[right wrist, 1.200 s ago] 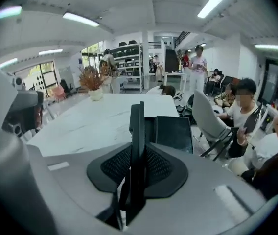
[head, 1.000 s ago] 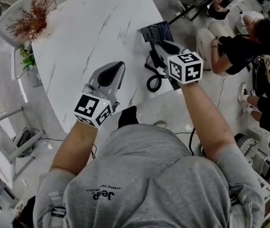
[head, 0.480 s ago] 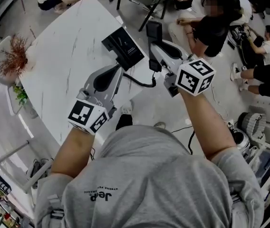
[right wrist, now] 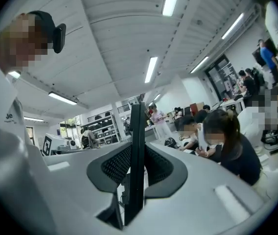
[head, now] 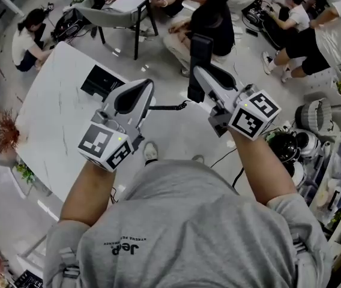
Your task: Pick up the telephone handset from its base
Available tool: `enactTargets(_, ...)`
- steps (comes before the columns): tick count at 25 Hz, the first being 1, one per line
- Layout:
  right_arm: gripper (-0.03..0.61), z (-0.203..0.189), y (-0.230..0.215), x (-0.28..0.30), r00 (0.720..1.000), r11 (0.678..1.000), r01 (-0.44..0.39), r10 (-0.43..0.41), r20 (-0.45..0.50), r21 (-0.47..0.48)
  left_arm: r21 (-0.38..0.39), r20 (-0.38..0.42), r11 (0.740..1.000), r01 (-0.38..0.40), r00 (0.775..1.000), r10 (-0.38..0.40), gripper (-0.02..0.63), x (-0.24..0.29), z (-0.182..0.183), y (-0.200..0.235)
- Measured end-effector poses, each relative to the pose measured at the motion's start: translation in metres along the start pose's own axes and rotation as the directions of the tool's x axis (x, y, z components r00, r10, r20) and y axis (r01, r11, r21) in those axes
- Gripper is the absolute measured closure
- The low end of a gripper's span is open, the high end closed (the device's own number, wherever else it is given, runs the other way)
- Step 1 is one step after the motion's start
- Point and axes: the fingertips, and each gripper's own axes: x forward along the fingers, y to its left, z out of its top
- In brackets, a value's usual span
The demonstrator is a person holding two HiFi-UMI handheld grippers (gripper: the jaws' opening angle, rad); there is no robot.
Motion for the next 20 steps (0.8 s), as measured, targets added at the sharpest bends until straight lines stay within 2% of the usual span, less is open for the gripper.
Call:
enactTargets(3, 0.500, 0.019, -0.017, -0.053, 0.995, 0.997, 0.079, -0.079, 0.057, 0.012, 0.015, -0.019, 0.996, 0.091, 0.996, -0.091, 0.555, 0.036, 0.006, -0.035)
enactTargets(7, 0.500, 0.031, -0.030, -0.112, 0.978, 0.984, 0.179, -0.180, 0.108, 0.019, 0.018, -0.051, 0.980, 0.196, 0.979, -0.195, 0.555, 0.071, 0.006, -0.075)
enactTargets(15, 0.502, 0.031, -0.049, -0.212, 0.910, 0.925, 0.375, -0.380, 0.167, 0.060, 0.020, -0.115, 0.927, 0.374, 0.922, -0.370, 0.555, 0.122, -0.008, -0.146)
enactTargets(20, 0.500, 0.026, -0.054, -0.261, 0.864, 0.884, 0.460, -0.468, 0.185, 0.086, 0.021, -0.149, 0.895, 0.446, 0.886, -0.439, 0.555, 0.141, -0.019, -0.179)
